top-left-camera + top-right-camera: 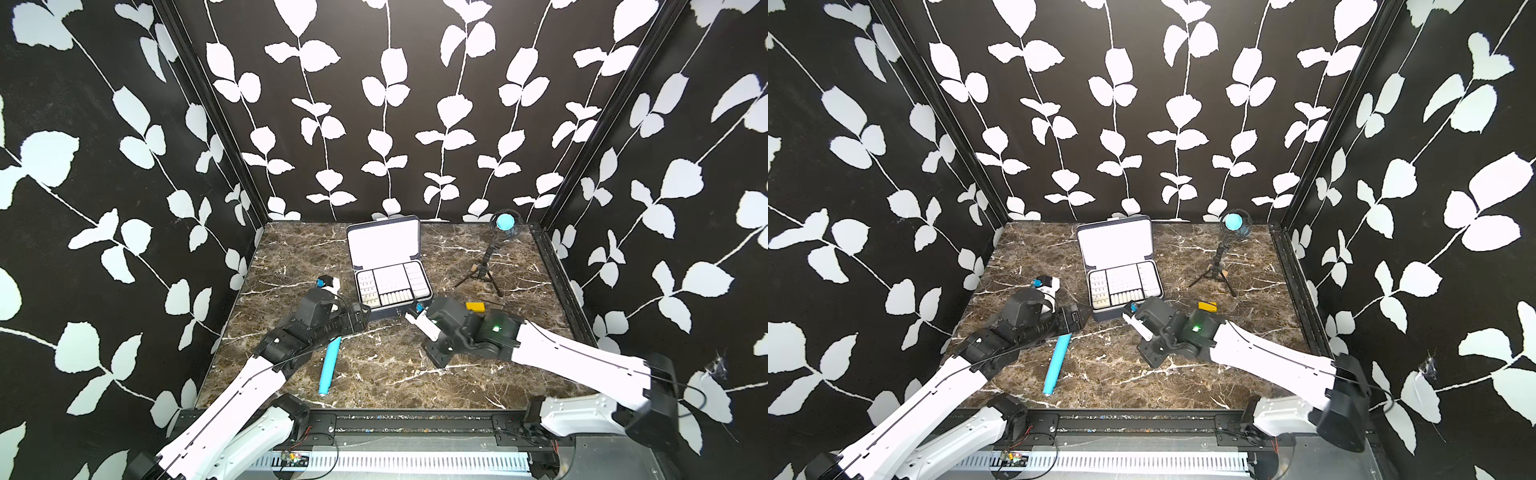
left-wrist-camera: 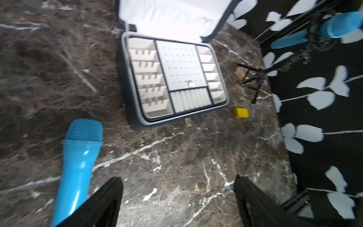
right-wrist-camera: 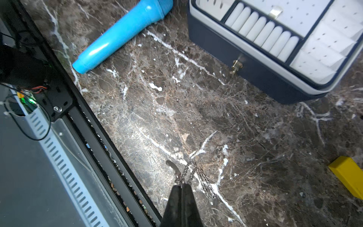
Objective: Put jewelry chain into jewelry box
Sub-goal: Pick up the necklace from the center of the board.
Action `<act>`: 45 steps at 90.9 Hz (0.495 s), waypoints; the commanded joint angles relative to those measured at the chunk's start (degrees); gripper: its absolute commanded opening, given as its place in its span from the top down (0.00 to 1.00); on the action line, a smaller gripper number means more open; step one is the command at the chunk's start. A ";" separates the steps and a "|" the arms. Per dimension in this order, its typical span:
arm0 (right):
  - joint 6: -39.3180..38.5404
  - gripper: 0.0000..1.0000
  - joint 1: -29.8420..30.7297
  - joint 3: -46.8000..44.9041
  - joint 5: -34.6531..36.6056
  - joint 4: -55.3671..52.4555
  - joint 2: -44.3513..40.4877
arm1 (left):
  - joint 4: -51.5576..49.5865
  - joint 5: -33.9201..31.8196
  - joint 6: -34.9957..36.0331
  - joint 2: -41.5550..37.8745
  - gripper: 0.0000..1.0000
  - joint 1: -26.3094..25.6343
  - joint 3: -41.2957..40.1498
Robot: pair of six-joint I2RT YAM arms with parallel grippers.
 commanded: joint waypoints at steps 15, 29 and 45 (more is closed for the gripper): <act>-1.35 1.00 -4.68 2.70 -6.56 -3.70 -6.19 | 13.58 8.87 7.99 0.38 0.14 -5.87 1.78; -1.91 1.00 -6.44 3.99 -9.46 -4.86 -8.34 | 11.82 9.74 20.35 4.83 0.19 -9.21 8.86; -1.58 1.00 -7.55 3.66 -9.48 -4.55 -10.23 | 19.82 11.53 32.68 4.86 0.23 -9.58 7.69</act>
